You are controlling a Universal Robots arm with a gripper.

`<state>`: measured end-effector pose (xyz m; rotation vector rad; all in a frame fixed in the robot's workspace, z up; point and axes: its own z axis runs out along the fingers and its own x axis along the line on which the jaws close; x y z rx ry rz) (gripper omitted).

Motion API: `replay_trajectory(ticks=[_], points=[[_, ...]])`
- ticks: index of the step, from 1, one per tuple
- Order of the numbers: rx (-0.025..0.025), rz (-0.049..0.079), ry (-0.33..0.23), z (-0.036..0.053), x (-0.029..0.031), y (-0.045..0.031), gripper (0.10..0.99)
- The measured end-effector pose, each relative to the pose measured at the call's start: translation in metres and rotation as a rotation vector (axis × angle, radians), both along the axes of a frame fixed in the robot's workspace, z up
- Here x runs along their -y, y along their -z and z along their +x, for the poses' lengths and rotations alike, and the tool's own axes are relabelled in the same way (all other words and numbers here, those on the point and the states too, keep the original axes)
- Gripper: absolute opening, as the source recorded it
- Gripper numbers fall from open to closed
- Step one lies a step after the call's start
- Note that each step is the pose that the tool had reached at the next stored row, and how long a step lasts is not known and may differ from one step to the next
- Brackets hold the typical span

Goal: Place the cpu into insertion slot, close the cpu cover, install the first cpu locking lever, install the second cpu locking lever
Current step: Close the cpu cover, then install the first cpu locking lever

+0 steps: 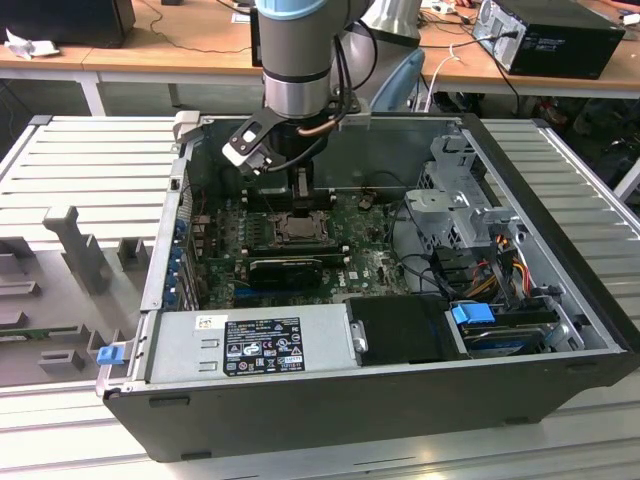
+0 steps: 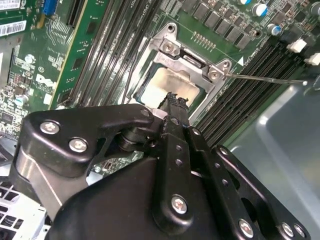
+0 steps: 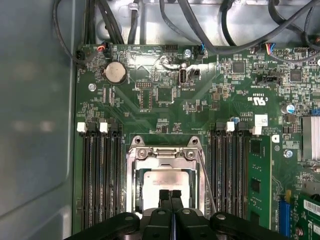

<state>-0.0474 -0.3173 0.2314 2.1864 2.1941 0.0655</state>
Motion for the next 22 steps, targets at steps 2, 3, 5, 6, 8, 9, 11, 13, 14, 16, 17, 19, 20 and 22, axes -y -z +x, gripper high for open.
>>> replay_trajectory(ticks=[2,3,5,6,8,9,11,13,14,16,17,19,20,22], points=[[0.0001,0.000,0.000,-0.0013,0.0000,0.0000,0.106],[0.0000,0.000,0.000,-0.0021,0.0000,0.0000,0.106],[0.0000,0.000,0.000,-0.0046,0.0000,0.0000,0.106],[0.0000,0.000,0.000,-0.0048,0.0000,0.0000,0.106],[0.0000,0.000,0.000,-0.0049,0.0000,-0.0020,0.106],[0.0000,0.000,0.000,-0.0049,0.0000,-0.0044,0.106],[0.0000,0.000,0.000,-0.0049,0.0000,-0.0060,0.106],[0.0000,0.000,0.000,-0.0049,0.0000,-0.0088,0.106],[0.0000,0.000,0.000,-0.0049,0.0000,-0.0097,0.106],[0.0000,0.000,0.000,-0.0049,0.0000,-0.0124,0.106],[0.0000,0.000,0.000,-0.0049,0.0000,-0.0149,0.106],[0.0000,0.000,0.000,-0.0049,0.0000,-0.0198,0.106],[0.0000,0.000,0.000,-0.0049,0.0000,-0.0229,0.106],[0.0000,0.000,0.000,-0.0049,0.0000,-0.0292,0.106]])
